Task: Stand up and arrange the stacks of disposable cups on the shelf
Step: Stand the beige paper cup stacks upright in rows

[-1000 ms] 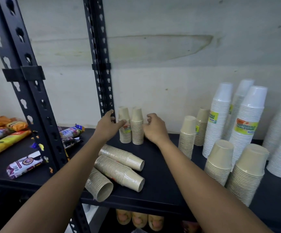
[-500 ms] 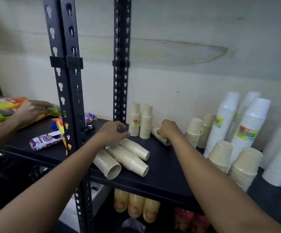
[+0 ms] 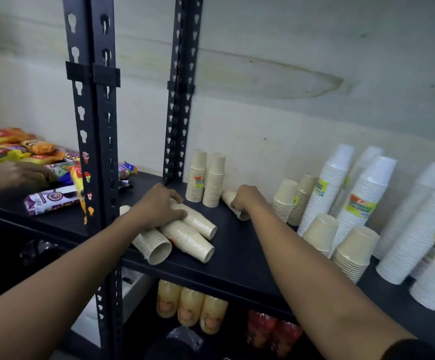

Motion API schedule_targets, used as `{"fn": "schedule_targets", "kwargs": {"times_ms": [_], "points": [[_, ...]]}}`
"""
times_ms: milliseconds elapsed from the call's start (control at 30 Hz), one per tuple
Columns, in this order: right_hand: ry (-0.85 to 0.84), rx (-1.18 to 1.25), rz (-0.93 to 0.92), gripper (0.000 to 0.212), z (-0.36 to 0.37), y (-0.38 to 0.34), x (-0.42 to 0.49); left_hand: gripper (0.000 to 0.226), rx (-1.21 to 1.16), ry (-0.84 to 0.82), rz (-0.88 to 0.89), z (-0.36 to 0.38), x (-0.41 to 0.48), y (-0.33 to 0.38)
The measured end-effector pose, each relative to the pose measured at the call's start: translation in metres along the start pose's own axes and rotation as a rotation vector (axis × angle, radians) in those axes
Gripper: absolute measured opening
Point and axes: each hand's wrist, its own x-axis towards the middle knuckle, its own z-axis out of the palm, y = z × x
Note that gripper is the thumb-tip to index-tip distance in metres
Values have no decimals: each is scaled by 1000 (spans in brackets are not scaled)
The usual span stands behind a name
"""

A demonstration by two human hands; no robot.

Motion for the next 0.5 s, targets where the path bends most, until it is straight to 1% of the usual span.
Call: {"fn": "schedule_targets", "kwargs": {"times_ms": [100,200,367,500], "points": [[36,25,6,34,2,4,1,42,1,5,3,0,0,2],[71,66,35,34,3,7,-1,42,1,3,5,0,0,1],[156,227,66,44,0,7,0,41,4,6,6,1,1,1],[262,466,52,56,8,3,-5,41,8,27,19,3,2,-1]]}}
